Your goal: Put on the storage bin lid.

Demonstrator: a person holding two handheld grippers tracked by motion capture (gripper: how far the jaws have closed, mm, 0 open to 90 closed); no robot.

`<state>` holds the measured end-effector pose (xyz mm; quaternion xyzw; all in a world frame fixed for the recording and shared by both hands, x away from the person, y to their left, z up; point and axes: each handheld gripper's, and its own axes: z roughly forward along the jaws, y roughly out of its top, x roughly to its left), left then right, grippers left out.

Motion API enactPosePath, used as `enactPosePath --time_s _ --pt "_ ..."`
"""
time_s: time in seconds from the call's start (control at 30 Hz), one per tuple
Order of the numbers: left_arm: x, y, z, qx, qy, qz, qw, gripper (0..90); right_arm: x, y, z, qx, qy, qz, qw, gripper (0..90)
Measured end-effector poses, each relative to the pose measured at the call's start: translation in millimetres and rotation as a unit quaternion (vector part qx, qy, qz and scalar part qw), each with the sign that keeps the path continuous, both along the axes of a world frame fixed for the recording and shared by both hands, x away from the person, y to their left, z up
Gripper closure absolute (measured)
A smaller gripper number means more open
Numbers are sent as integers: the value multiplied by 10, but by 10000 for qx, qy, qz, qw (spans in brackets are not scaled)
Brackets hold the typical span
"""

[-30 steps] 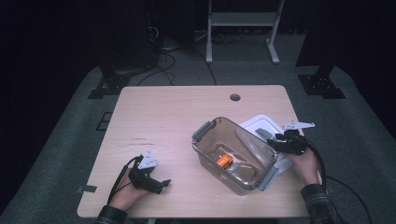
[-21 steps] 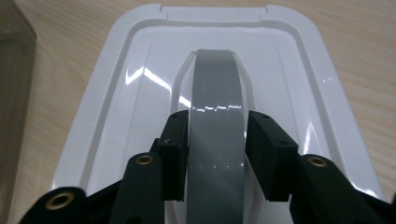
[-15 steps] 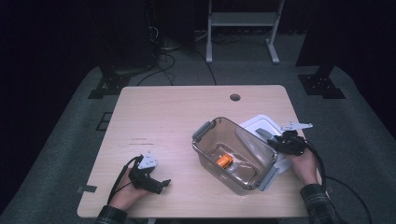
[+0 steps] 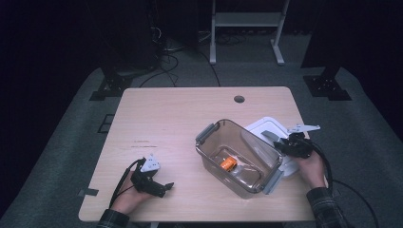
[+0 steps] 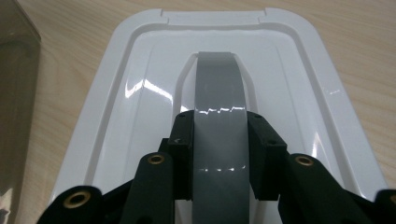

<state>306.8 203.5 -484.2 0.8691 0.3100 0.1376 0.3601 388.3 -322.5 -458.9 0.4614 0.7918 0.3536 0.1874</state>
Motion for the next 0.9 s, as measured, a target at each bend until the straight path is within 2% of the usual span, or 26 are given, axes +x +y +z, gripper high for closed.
enactPosePath --time_s 0.27,0.6,0.9 --pt "0 0 0 0 2 -1 10000 0 -31 -56 103 42 -19 -68 10000 660" --pt "-1 -2 0 -2 7 5 10000 0 -93 -165 276 161 -163 -95 9997 661" --pt "-1 -3 0 -2 7 9 10000 0 -120 -189 346 197 -168 -82 9996 661"
